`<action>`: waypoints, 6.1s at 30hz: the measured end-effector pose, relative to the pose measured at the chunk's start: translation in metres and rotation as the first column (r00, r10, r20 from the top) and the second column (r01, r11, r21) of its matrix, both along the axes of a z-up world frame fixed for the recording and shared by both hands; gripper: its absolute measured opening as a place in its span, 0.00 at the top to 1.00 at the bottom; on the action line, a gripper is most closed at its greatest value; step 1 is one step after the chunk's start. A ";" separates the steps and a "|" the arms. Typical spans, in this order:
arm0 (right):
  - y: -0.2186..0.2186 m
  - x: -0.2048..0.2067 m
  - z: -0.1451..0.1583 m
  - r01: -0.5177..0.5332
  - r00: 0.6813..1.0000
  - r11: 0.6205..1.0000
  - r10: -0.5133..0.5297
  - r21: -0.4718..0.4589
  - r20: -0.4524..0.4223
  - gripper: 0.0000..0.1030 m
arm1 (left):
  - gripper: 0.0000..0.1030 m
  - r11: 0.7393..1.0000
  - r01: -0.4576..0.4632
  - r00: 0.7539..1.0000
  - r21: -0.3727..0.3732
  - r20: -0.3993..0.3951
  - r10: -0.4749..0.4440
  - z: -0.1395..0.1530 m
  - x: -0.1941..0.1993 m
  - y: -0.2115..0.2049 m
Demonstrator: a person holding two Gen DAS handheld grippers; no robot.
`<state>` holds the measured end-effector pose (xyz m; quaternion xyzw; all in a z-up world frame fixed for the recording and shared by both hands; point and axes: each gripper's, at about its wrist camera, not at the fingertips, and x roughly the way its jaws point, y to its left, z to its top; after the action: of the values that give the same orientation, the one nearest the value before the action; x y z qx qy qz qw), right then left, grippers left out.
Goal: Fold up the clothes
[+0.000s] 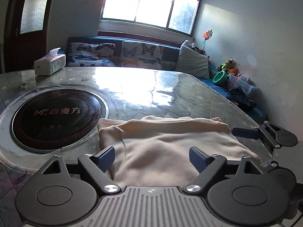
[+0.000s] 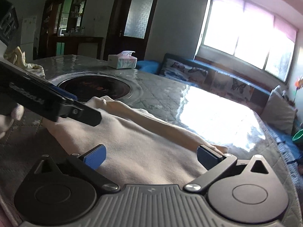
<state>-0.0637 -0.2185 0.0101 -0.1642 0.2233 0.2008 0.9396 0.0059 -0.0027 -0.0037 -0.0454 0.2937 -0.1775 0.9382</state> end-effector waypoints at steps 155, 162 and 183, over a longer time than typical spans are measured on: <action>-0.005 0.028 0.034 -0.073 0.981 0.996 0.080 0.043 -0.176 0.04 | 0.00 0.959 -0.220 0.963 0.179 -0.120 0.243 -0.011 0.044 0.043; 0.037 0.014 0.032 -0.193 0.963 0.981 0.188 -0.006 -0.190 0.16 | 0.00 0.963 -0.225 0.961 0.152 -0.132 0.245 -0.011 0.042 0.057; 0.131 -0.005 0.018 -0.503 0.853 0.855 0.467 -0.126 -0.233 0.56 | 0.00 0.957 -0.288 0.937 0.020 -0.202 0.286 -0.007 0.039 0.095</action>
<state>-0.0686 -0.0878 0.0279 -0.2804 0.2825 0.4256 0.8127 0.0451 0.0923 -0.0103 -0.1106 0.3772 -0.0347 0.9188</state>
